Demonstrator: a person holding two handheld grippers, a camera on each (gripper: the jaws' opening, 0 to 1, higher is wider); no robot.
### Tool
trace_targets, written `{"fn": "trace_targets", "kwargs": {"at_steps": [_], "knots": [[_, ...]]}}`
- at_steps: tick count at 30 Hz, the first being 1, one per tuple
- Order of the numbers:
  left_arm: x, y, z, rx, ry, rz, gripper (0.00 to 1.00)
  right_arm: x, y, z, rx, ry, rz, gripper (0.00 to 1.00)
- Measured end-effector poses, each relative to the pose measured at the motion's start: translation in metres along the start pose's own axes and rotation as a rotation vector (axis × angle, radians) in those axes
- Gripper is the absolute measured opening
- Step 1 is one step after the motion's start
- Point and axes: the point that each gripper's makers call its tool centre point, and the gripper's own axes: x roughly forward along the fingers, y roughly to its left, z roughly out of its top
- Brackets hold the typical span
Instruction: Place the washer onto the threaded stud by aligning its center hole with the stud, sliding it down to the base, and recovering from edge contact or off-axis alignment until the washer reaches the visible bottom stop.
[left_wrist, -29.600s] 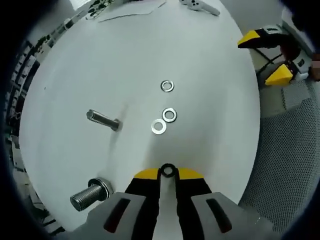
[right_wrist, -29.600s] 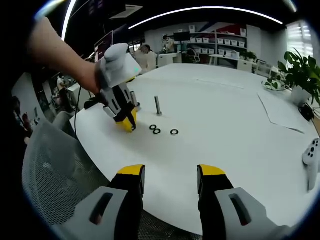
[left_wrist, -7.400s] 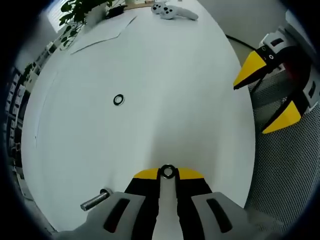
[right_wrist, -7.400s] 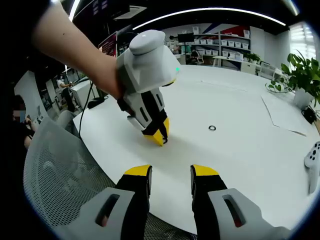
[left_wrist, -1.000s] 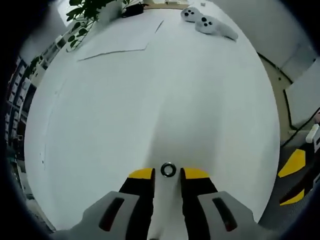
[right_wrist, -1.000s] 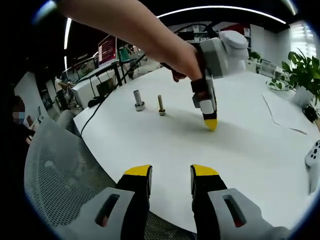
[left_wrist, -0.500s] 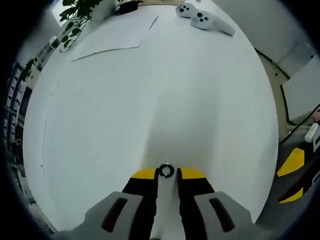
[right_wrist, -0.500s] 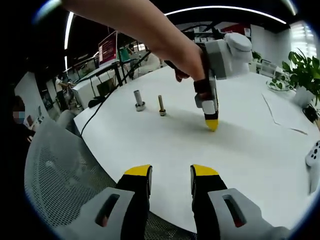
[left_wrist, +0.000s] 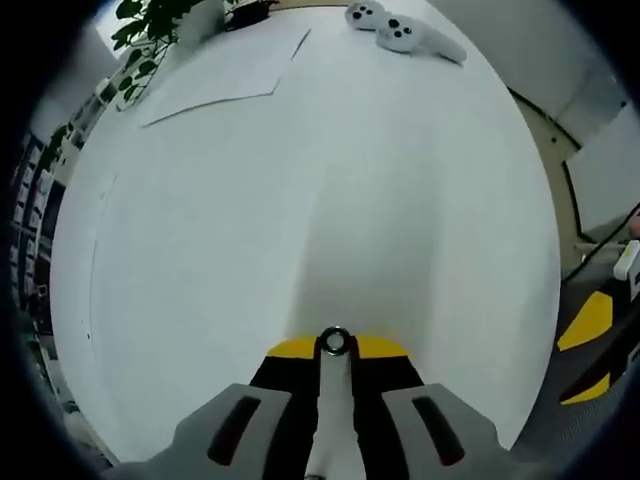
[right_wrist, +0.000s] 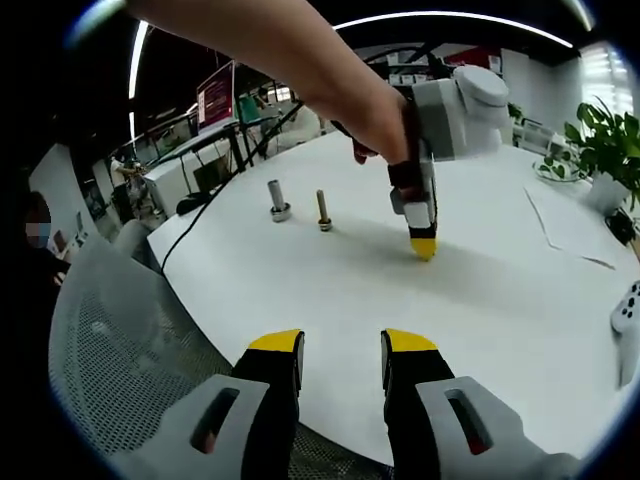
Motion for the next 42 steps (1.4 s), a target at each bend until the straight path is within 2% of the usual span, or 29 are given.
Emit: {"fn": "trace_targets", "kwargs": {"at_steps": [3, 9, 17, 23, 28, 36, 42], "knots": [[0.000, -0.002, 0.000, 0.055, 0.008, 0.009, 0.09, 0.000, 0.000, 0.000, -0.001, 0.000, 0.000, 0.34], [-0.001, -0.004, -0.003, -0.002, 0.001, 0.001, 0.08, 0.001, 0.001, -0.003, -0.005, 0.014, 0.003, 0.34], [-0.006, -0.011, -0.017, 0.037, 0.013, -0.004, 0.08, 0.002, 0.001, -0.005, -0.008, 0.024, 0.004, 0.33], [-0.021, -0.008, -0.012, 0.009, -0.042, 0.000, 0.08, 0.002, 0.002, -0.007, -0.013, 0.037, 0.007, 0.33], [-0.035, -0.005, -0.013, 0.030, -0.064, 0.018, 0.08, 0.003, 0.002, -0.009, -0.015, 0.049, 0.007, 0.33], [-0.056, 0.009, -0.028, 0.009, -0.091, 0.047, 0.09, 0.003, 0.001, -0.011, -0.017, 0.060, 0.006, 0.33], [-0.074, 0.019, -0.036, -0.042, -0.131, 0.062, 0.09, 0.003, 0.002, -0.012, -0.018, 0.064, 0.007, 0.33]]}}
